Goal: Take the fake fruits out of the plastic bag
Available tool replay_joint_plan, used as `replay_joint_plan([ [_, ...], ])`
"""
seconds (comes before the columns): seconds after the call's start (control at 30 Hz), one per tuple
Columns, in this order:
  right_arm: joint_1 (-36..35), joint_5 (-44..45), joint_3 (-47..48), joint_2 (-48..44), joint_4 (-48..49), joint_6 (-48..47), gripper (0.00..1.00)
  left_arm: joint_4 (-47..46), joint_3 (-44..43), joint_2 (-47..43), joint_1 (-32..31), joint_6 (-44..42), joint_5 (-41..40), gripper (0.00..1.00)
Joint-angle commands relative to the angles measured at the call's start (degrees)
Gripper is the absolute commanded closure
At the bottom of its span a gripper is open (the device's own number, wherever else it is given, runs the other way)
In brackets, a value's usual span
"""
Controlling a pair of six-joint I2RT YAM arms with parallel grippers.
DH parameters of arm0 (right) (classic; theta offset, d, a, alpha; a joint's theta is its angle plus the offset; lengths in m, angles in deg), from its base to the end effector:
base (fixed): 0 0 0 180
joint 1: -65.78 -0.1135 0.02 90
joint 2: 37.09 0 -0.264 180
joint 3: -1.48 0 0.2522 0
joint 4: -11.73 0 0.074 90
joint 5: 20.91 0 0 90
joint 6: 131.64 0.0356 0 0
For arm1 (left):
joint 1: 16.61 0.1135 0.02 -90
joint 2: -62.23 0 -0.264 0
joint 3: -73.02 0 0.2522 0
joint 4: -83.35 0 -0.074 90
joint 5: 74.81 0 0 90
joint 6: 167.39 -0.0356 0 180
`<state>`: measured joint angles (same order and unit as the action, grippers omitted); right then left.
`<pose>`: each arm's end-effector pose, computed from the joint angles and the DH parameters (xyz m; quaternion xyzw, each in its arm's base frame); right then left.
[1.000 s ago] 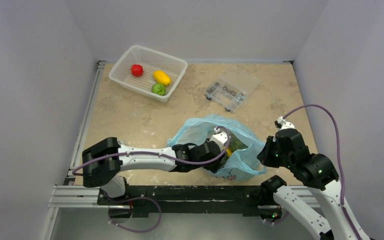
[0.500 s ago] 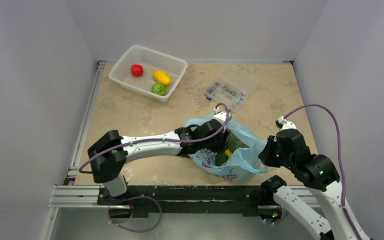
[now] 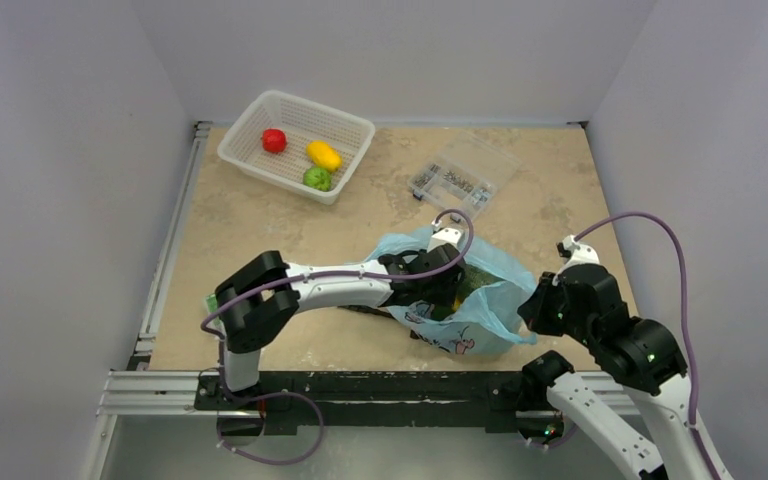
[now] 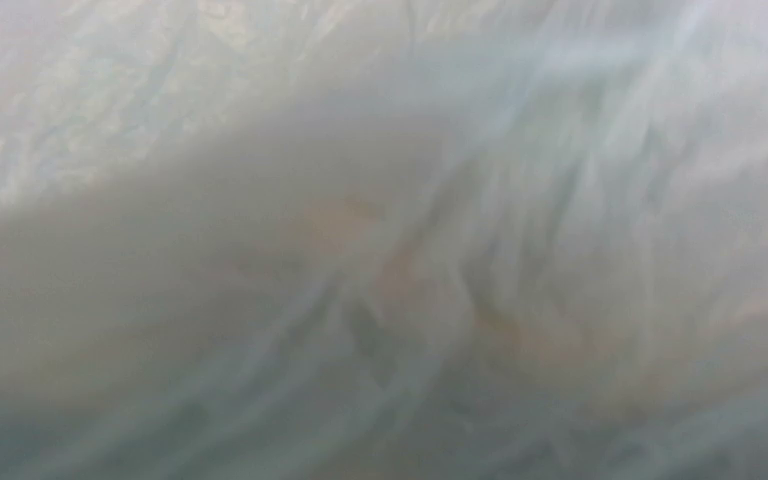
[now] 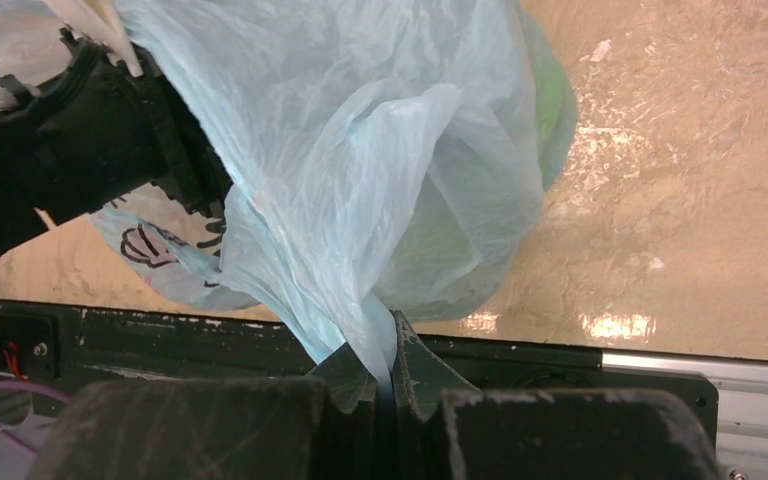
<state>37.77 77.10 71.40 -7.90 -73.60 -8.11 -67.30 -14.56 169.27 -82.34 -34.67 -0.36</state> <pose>0.0539 0.0231 0.3301 0.0712 0.9179 0.1416 0.3637 0.1758 -0.3666 0.2004 0.1384 0.9183 -0.2087 0.3065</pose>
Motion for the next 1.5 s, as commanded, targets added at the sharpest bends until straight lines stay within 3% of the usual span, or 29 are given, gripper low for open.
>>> replay_joint_plan([
  [0.0, 0.06, 0.47, -0.11, -0.82, 1.89, -0.67, 1.0, -0.99, -3.67, 3.19, 0.17, 2.46, 0.91, 0.49],
  [0.1, 0.13, 0.25, -0.09, -0.97, 1.87, -0.67, 1.0, -1.74, -3.96, 5.37, 0.17, 2.82, 1.7, 0.45],
  [0.23, 0.02, 0.04, -0.09, -1.28, 2.11, -0.67, 1.0, -0.6, -4.88, 8.02, 0.24, 1.84, 0.58, 0.47],
  [0.53, -0.01, 0.03, -0.26, -1.86, 2.36, -0.67, 1.0, -0.8, -4.72, 7.55, 0.54, -1.43, 1.72, 0.66],
  [0.73, -0.02, 0.12, -0.18, -1.68, 2.49, -0.75, 1.0, -0.7, -4.69, 5.8, 0.69, -3.69, 2.65, 0.88],
  [0.87, 0.02, -0.14, -0.52, -2.05, 3.09, -0.76, 1.0, -0.7, -4.03, 2.96, 0.7, -5.18, 2.87, 0.93],
  [1.2, -0.07, -0.24, -0.8, -2.12, 3.79, -0.82, 1.0, -1.57, -0.73, -6.4, 0.7, -3.8, 5.18, 1.0],
  [1.4, -0.11, -0.25, -0.97, -2.27, 4.05, -0.84, 1.0, -2.78, 1.53, -9.14, 0.7, -3.14, 5.27, 1.0],
  [1.47, -0.08, 0.06, -0.96, -2.18, 3.9, -0.91, 1.0, -0.07, 0.14, -7.83, 0.7, -2.64, 4.16, 0.95],
])
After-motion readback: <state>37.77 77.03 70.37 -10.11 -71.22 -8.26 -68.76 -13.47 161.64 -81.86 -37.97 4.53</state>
